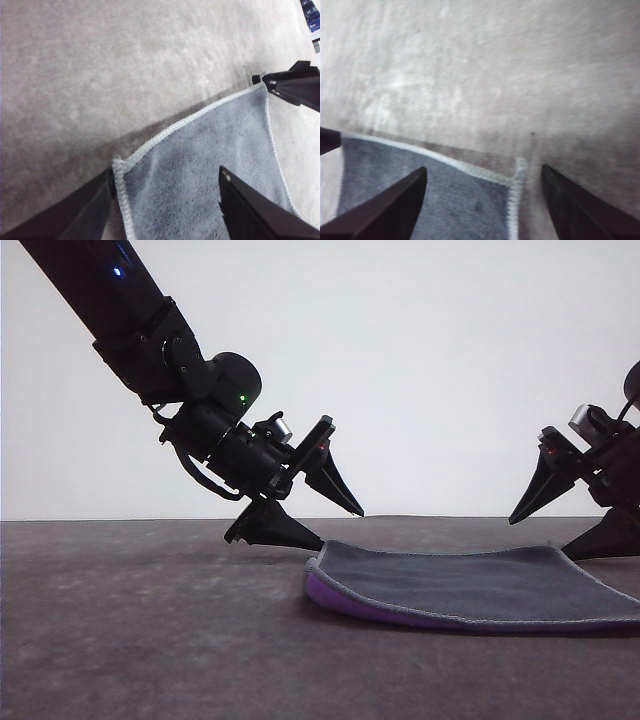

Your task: Fold clothes

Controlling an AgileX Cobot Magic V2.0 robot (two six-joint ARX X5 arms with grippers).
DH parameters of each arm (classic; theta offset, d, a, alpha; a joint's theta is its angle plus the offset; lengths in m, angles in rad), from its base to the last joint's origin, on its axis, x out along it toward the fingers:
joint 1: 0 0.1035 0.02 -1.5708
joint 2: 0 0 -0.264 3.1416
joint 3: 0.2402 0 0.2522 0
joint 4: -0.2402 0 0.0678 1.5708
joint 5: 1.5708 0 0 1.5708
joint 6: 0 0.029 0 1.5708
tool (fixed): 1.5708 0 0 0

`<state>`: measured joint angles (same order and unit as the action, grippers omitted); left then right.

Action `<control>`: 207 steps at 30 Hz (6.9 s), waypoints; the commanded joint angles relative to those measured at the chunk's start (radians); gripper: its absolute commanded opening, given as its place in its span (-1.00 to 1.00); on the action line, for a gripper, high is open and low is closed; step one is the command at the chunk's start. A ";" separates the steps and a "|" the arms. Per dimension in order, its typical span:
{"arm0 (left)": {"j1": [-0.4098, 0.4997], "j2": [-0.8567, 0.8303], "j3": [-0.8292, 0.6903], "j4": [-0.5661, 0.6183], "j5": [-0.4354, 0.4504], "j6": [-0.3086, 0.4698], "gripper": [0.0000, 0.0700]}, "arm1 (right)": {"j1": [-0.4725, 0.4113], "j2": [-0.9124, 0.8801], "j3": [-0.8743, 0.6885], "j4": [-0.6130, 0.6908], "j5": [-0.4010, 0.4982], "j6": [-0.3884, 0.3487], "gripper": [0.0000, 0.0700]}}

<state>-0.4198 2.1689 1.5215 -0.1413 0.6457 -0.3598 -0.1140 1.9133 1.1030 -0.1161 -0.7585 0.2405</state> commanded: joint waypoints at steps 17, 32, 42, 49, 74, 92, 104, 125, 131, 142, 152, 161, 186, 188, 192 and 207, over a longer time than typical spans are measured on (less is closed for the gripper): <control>-0.014 0.024 0.024 -0.001 0.009 -0.008 -0.85 | 0.001 0.030 0.011 -0.047 -0.026 0.000 -0.94; 0.013 0.023 0.026 -0.052 0.168 -0.001 -0.98 | -0.024 0.029 0.011 -0.149 -0.145 -0.063 -0.99; 0.029 0.023 0.077 -0.317 0.284 0.150 -0.97 | -0.042 -0.025 0.026 -0.378 -0.169 -0.185 -0.99; 0.020 0.023 0.156 -0.612 0.283 0.317 -0.97 | -0.042 -0.089 0.044 -0.530 -0.158 -0.225 -0.99; -0.032 0.023 0.161 -0.943 0.281 0.490 -0.45 | -0.039 -0.092 0.044 -0.856 -0.157 -0.387 -0.68; -0.029 0.023 0.162 -1.000 0.283 0.498 0.26 | -0.041 -0.096 0.046 -0.854 -0.156 -0.391 0.13; 0.008 0.023 0.349 -1.144 0.227 0.559 0.26 | -0.056 -0.291 0.085 -0.863 -0.055 -0.378 0.18; 0.046 -0.139 0.736 -1.331 -0.576 0.440 0.26 | -0.058 -0.733 0.073 -0.891 0.186 -0.330 0.20; 0.031 -0.302 0.541 -1.332 -0.659 0.414 0.26 | -0.058 -0.702 0.014 -0.871 0.185 -0.330 0.23; 0.076 -0.614 -0.083 -1.076 -0.618 0.392 0.25 | -0.051 -0.696 -0.257 -0.681 0.134 -0.259 0.23; 0.215 -0.748 -0.387 -0.929 -0.378 0.427 0.25 | -0.051 -0.583 -0.333 -0.568 0.092 -0.213 0.23; 0.249 -0.747 -0.389 -0.917 -0.375 0.426 0.25 | -0.050 -0.399 -0.333 -0.534 -0.011 -0.205 0.23; 0.248 -0.747 -0.389 -0.909 -0.374 0.423 0.25 | 0.002 -0.331 -0.333 -0.462 -0.048 -0.222 -1.00; 0.248 -0.747 -0.389 -0.910 -0.374 0.423 0.25 | 0.019 -0.331 -0.333 -0.447 -0.085 -0.221 -1.00; 0.248 -0.747 -0.389 -0.909 -0.374 0.423 0.25 | 0.090 -0.331 -0.332 -0.370 -0.165 -0.165 -1.00; 0.249 -0.747 -0.389 -0.909 -0.375 0.423 0.25 | 0.489 -0.301 -0.320 0.173 -0.063 0.255 -1.00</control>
<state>-0.1703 1.4143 1.1210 -1.0534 0.2651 0.0586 0.3650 1.5852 0.7698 0.0395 -0.8256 0.4232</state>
